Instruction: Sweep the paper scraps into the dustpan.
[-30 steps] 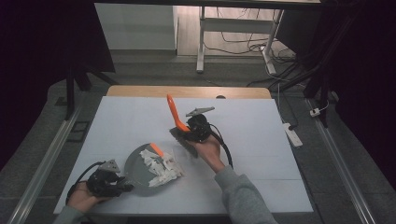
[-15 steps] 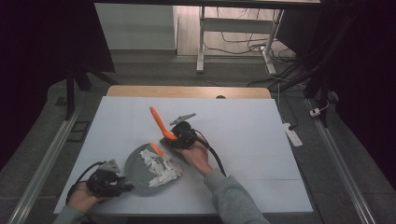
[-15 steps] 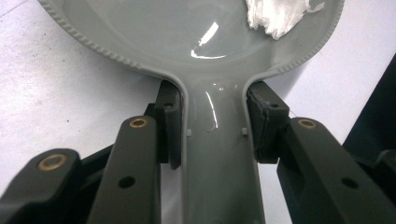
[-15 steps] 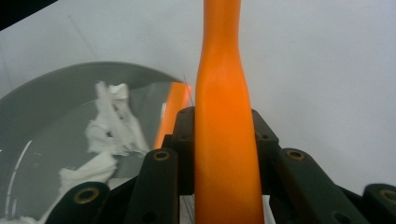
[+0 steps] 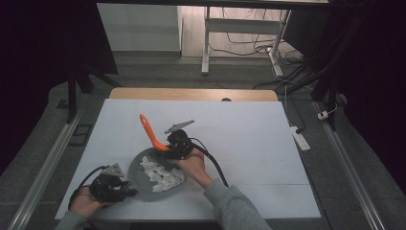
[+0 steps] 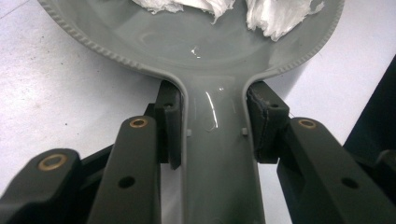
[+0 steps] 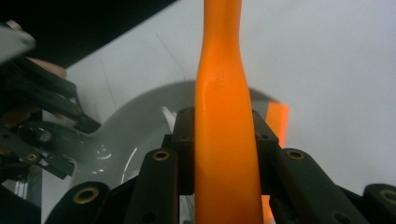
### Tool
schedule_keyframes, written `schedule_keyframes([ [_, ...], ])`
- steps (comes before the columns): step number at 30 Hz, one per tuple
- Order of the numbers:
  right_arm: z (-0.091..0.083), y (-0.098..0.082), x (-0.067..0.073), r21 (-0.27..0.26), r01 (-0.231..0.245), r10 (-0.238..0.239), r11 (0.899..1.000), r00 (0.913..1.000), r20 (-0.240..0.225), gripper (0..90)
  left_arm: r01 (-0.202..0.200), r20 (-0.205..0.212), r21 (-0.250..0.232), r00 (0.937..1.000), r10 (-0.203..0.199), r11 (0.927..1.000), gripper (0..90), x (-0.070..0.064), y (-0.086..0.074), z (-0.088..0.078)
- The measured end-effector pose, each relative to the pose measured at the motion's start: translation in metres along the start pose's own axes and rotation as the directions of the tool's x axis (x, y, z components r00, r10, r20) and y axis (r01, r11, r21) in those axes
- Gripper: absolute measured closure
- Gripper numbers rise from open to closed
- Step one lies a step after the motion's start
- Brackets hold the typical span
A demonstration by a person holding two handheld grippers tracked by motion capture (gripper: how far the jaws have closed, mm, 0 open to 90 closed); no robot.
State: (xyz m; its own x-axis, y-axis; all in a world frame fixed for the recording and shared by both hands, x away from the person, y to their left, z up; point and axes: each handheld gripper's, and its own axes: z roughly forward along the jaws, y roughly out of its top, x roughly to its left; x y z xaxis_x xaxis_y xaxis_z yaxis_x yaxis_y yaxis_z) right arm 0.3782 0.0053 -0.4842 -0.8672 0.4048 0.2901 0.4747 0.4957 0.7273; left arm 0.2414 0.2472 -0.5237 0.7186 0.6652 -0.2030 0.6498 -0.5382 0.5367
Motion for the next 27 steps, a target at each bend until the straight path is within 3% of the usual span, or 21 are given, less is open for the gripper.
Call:
schedule_keyframes([
  [6, -0.036, 0.010, -0.009, -0.114, 0.006, -0.001, 0.993, 0.9990, 0.045, 70.4, 0.000, -0.001, 0.000, 1.0000, 0.000, 1.0000, 61.8, 0.000, 0.001, 0.000],
  [11, -0.057, 0.011, -0.018, -0.133, 0.024, -0.007, 0.991, 0.9921, 0.125, 70.4, -0.002, -0.003, 0.000, 1.0000, 0.002, 1.0000, 61.8, -0.001, 0.002, 0.001],
  [17, -0.058, 0.007, -0.041, -0.090, 0.025, -0.003, 0.996, 0.9711, 0.238, 70.4, -0.001, -0.002, -0.001, 1.0000, 0.001, 1.0000, 61.8, -0.001, 0.002, 0.001],
  [22, -0.047, 0.001, -0.065, -0.001, -0.009, 0.009, 1.000, 0.9469, 0.322, 70.4, 0.000, -0.002, -0.002, 1.0000, 0.000, 1.0000, 61.8, -0.001, 0.002, 0.001],
  [27, -0.038, -0.007, -0.075, 0.060, -0.048, 0.026, 0.997, 0.9428, 0.332, 70.4, 0.000, 0.000, -0.002, 1.0000, 0.000, 1.0000, 61.8, -0.001, 0.001, 0.002],
])
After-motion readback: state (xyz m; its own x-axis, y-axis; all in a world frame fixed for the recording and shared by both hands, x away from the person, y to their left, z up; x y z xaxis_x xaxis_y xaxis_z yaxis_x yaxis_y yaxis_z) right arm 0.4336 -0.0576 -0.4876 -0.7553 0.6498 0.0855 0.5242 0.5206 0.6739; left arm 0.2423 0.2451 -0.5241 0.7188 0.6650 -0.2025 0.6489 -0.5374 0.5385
